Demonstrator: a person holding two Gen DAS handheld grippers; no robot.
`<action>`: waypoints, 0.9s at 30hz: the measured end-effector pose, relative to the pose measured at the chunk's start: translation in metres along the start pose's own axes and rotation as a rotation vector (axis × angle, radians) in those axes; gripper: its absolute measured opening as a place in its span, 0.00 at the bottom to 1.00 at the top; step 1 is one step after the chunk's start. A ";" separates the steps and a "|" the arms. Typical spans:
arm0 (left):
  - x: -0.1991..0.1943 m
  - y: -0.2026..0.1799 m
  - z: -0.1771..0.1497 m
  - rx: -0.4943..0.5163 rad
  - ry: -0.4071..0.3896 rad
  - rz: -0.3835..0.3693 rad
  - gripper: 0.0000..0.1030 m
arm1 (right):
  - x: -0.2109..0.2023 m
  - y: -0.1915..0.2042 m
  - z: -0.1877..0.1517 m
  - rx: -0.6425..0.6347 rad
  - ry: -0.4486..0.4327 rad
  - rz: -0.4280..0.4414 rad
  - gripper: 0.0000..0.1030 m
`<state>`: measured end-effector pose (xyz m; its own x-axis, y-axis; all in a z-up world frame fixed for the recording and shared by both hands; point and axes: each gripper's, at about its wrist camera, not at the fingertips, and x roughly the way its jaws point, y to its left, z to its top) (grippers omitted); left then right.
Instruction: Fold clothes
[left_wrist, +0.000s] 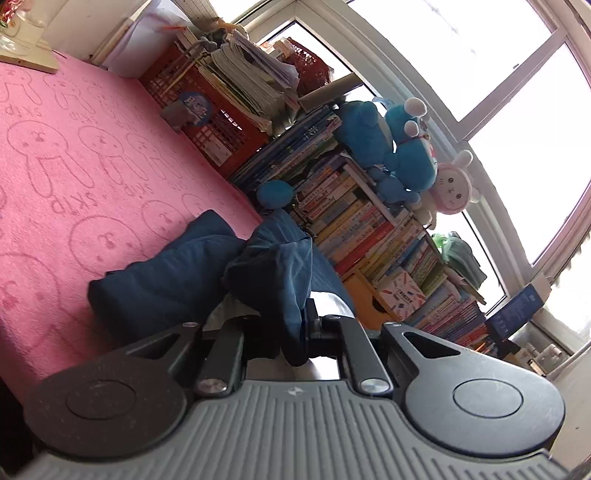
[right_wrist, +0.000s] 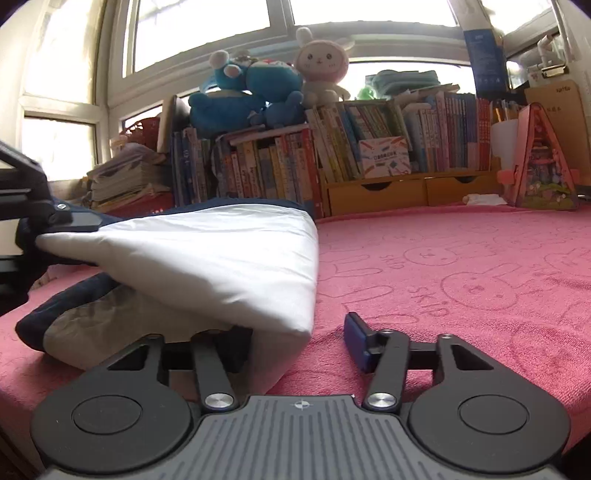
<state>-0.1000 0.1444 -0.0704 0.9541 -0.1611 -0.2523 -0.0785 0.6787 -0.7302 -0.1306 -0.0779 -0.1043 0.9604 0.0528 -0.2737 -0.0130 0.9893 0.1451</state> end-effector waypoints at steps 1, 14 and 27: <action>0.000 0.003 -0.001 -0.003 0.009 0.008 0.11 | 0.000 0.003 -0.001 -0.025 -0.003 -0.001 0.45; 0.016 0.003 0.018 -0.031 -0.007 -0.047 0.07 | -0.002 0.010 -0.002 -0.075 -0.042 0.017 0.23; -0.008 0.021 0.019 0.131 -0.021 0.070 0.19 | -0.016 0.025 -0.003 -0.263 -0.178 0.011 0.19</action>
<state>-0.1041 0.1738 -0.0717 0.9535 -0.0957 -0.2857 -0.1084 0.7757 -0.6217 -0.1474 -0.0538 -0.0993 0.9932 0.0616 -0.0990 -0.0725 0.9912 -0.1106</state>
